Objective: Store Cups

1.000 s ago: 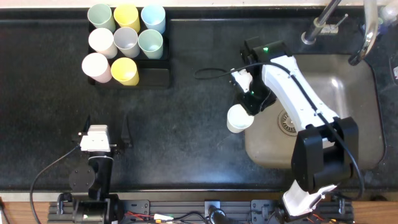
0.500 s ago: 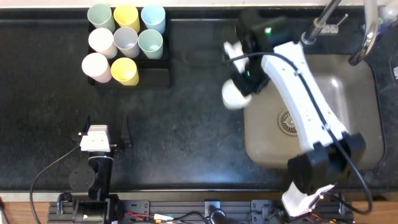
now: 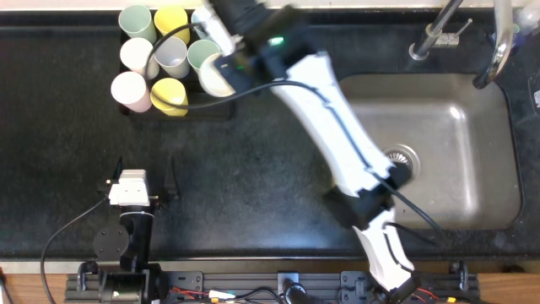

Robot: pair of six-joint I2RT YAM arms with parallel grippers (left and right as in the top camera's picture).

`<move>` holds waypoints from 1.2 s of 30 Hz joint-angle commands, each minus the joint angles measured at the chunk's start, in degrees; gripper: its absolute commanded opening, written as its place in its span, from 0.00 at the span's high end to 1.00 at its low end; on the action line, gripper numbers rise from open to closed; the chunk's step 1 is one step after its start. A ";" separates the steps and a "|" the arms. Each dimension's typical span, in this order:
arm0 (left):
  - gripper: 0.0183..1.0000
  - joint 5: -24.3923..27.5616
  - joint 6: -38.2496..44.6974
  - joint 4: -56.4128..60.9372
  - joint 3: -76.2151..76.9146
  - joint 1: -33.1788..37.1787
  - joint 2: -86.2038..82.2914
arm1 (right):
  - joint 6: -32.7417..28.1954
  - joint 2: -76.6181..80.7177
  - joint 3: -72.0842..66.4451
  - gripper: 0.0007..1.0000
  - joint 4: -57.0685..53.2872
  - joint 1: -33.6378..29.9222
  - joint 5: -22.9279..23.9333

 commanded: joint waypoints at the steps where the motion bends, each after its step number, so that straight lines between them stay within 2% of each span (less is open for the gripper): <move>1: 0.00 -0.13 1.07 -0.26 -0.07 -0.04 -0.57 | 2.25 2.69 1.99 0.95 2.54 2.23 1.16; 13: 0.00 -0.13 1.05 -0.26 -0.07 -0.04 -0.57 | 2.82 11.19 1.99 0.96 2.91 2.36 2.01; 19: 0.00 -0.13 1.07 -0.26 -0.07 -0.04 -0.57 | 3.23 12.83 1.97 0.96 2.82 1.42 -0.17; 36: 0.00 -0.11 1.07 -0.26 -0.07 -0.04 -0.57 | 3.21 16.90 1.75 0.96 3.34 1.01 -0.17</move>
